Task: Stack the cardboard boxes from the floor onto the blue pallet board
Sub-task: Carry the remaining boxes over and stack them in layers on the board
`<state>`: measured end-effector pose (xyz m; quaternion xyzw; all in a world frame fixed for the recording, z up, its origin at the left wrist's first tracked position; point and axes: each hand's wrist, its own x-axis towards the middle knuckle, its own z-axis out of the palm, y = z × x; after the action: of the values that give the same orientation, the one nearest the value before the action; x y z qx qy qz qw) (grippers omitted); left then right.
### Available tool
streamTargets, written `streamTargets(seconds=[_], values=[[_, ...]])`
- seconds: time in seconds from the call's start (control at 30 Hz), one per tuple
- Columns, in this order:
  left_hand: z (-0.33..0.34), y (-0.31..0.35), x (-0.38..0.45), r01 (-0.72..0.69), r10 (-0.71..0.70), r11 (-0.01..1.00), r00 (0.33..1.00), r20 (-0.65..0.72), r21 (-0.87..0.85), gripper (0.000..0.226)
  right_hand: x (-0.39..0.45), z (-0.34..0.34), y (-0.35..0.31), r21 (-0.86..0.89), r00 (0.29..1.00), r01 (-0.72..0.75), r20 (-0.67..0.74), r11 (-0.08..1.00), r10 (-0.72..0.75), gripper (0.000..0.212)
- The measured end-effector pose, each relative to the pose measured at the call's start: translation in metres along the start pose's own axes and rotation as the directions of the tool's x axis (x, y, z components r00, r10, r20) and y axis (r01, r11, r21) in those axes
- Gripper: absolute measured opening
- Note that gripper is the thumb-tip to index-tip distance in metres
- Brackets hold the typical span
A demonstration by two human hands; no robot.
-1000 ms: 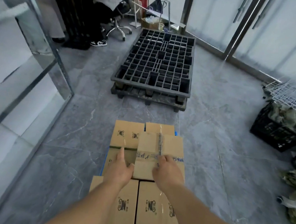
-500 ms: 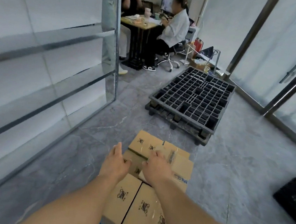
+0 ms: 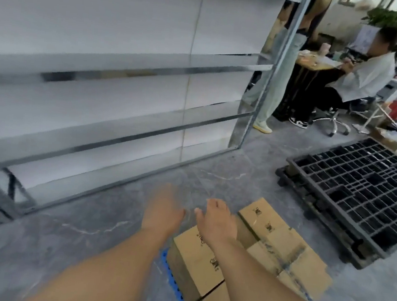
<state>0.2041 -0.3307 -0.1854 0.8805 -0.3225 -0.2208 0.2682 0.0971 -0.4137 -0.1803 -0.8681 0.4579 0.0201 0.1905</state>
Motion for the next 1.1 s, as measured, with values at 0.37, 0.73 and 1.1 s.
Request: streamTargets(seconds=[0.37,0.73,1.1], values=[[-0.110,-0.145,-0.009,0.237,-0.255,0.966,0.943,-0.213,-0.107,0.082,0.010,0.054,-0.186,-0.131,0.935,0.347,0.129,0.929,-0.331,0.054],[-0.240,-0.342,-0.042,0.483,-0.558,0.828,0.757,-0.340,-0.284,0.083,-0.027,0.153,-0.422,-0.110,0.755,0.637,0.290,0.763,-0.588,0.053],[-0.307,-0.488,-0.082,0.637,-0.764,0.645,0.557,-0.326,-0.423,0.083,-0.060,0.245,-0.572,-0.098,0.584,0.787,0.437,0.609,-0.684,0.056]])
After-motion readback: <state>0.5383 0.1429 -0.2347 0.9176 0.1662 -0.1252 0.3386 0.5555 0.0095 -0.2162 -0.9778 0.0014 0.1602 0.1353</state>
